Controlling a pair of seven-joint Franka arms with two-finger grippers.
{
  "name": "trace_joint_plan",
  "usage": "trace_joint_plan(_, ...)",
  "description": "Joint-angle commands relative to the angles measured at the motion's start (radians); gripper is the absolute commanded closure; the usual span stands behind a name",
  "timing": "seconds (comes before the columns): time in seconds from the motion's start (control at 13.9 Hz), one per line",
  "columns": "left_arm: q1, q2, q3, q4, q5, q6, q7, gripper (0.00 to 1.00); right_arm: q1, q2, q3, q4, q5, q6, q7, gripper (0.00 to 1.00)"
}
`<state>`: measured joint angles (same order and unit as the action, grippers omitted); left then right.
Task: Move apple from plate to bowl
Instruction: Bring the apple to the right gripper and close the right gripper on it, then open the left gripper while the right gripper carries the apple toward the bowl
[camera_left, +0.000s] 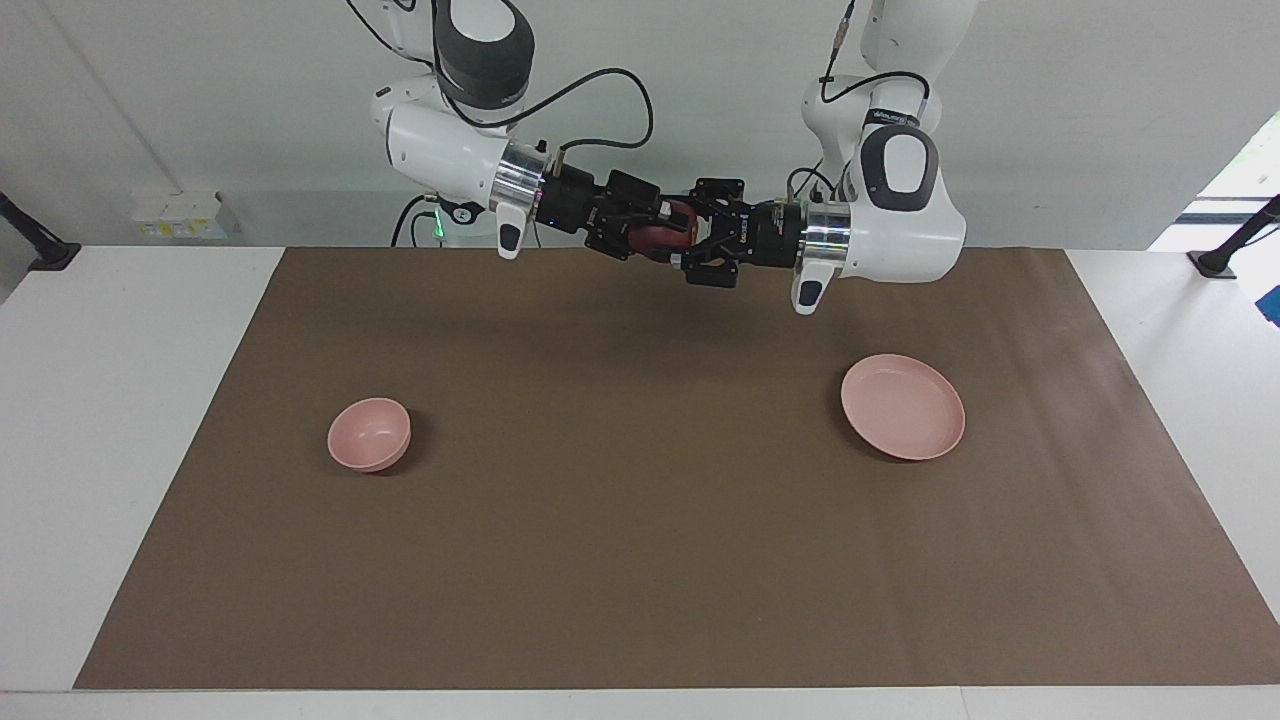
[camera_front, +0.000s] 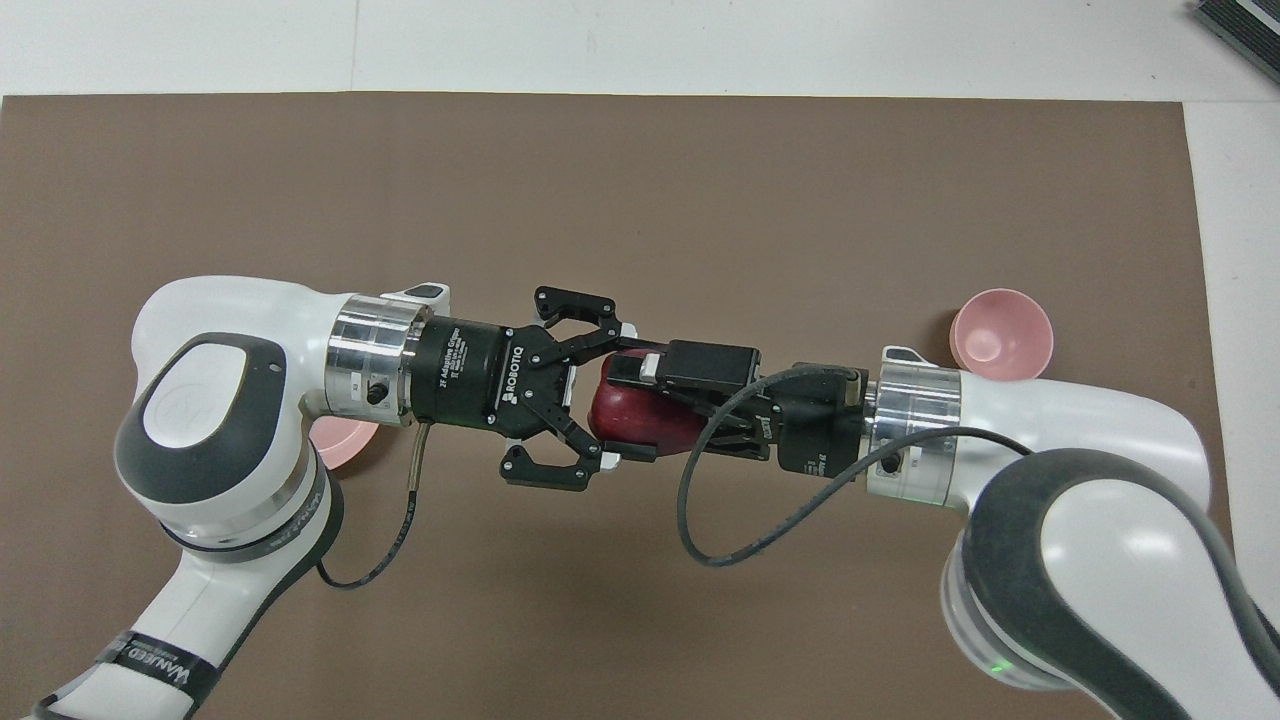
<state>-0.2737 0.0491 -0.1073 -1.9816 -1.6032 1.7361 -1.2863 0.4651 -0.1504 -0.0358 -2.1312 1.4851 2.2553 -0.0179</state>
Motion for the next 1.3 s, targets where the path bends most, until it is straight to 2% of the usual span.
trace_joint_plan(0.0,-0.019,-0.026,0.018,-0.019,0.015,0.023,-0.001,0.0,-0.008,-0.012,0.008,-0.006,-0.069,0.018,0.067,1.0)
trace_joint_plan(0.07,-0.016,-0.031,0.02,-0.011,0.061,0.025,0.001,0.0,-0.016,-0.009,0.008,-0.006,-0.106,0.015,0.067,1.0)
trace_joint_plan(0.14,-0.016,-0.035,0.021,0.03,0.156,0.025,0.005,0.0,-0.031,-0.008,0.008,-0.006,-0.132,0.004,0.07,1.0)
trace_joint_plan(0.29,-0.021,-0.031,0.017,0.121,0.422,0.025,0.007,0.0,-0.055,-0.006,0.008,-0.007,-0.16,-0.011,0.069,1.0)
trace_joint_plan(0.36,-0.018,-0.031,0.018,0.129,0.469,0.025,0.008,0.0,-0.074,-0.002,0.007,-0.007,-0.207,-0.028,0.069,1.0)
trace_joint_plan(0.72,0.045,-0.022,0.034,0.132,0.601,0.036,0.018,0.0,-0.216,0.025,0.007,-0.006,-0.716,-0.181,0.067,1.0)
trace_joint_plan(0.94,0.065,-0.02,0.04,0.138,0.753,0.118,0.06,0.0,-0.278,0.06,0.007,-0.003,-0.983,-0.2,0.04,1.0)
trace_joint_plan(1.08,0.07,-0.02,0.04,0.138,0.872,0.14,0.186,0.0,-0.33,0.09,0.007,-0.001,-1.109,-0.197,-0.022,1.0)
trace_joint_plan(1.22,0.088,-0.02,0.041,0.139,0.995,0.141,0.283,0.0,-0.368,0.12,0.007,0.019,-1.176,-0.184,-0.075,1.0)
